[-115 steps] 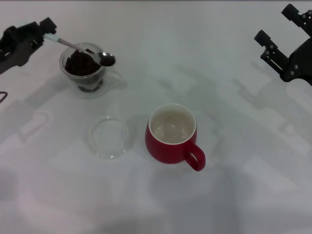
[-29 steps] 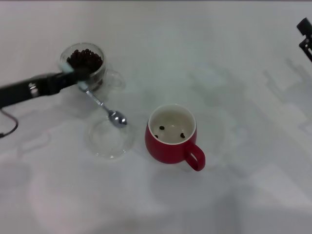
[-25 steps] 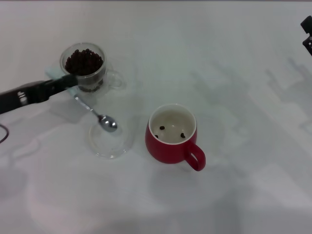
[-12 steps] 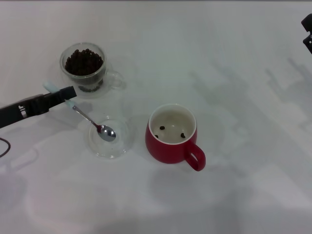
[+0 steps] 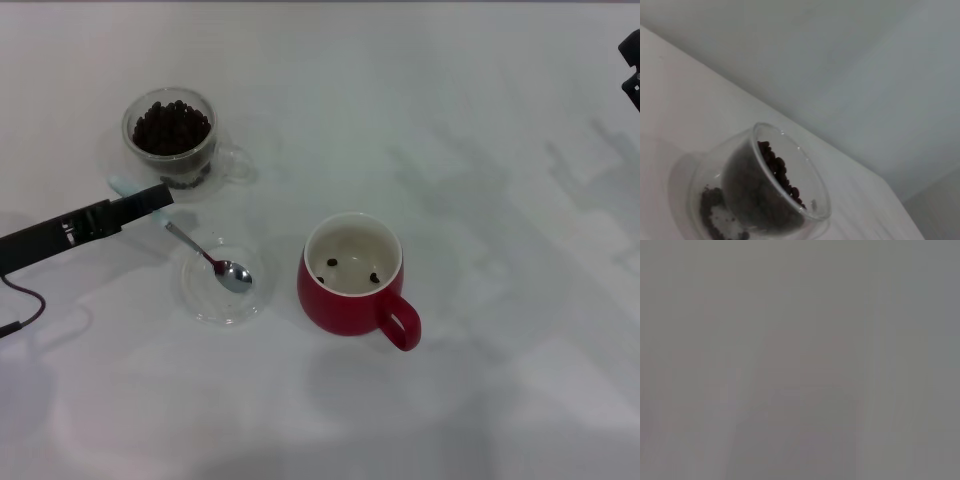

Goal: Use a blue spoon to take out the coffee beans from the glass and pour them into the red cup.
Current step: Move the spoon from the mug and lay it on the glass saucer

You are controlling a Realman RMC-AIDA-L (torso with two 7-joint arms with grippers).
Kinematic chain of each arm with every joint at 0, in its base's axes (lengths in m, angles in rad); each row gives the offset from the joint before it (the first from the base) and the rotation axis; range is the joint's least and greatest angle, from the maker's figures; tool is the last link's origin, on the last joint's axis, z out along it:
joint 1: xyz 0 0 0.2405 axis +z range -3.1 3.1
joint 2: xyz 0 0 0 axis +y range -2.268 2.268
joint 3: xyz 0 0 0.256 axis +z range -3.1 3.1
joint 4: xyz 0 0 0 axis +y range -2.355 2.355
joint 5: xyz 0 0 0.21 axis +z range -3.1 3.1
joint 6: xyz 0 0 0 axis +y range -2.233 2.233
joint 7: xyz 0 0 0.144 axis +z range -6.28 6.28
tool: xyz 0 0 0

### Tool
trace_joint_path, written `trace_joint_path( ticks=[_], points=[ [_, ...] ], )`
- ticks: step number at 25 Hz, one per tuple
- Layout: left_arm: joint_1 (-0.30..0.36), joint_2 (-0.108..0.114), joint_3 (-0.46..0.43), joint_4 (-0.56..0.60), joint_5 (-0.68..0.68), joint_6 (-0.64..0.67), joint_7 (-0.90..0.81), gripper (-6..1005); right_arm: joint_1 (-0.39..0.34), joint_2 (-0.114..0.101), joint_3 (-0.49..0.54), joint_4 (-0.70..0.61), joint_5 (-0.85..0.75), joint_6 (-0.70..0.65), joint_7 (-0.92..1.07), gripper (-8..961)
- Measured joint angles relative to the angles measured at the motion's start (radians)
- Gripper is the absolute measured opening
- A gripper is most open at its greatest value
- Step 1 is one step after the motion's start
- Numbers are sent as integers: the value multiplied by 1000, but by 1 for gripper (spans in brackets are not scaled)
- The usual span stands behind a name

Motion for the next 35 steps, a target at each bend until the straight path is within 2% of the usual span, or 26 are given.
trace_joint_path(
  ticks=[15,31,35],
  points=[
    [-2,0,0,104,17,-88,-13,123,7,0,0,0,1,-1,0,705],
    [29,-3,0,147,30,-139,-27,125,18,0,0,-1,0,3,-5,705],
    [37,-3,0,147,29,-139,-28,218,19,0,0,-1,-1,3,-6,705]
  ],
)
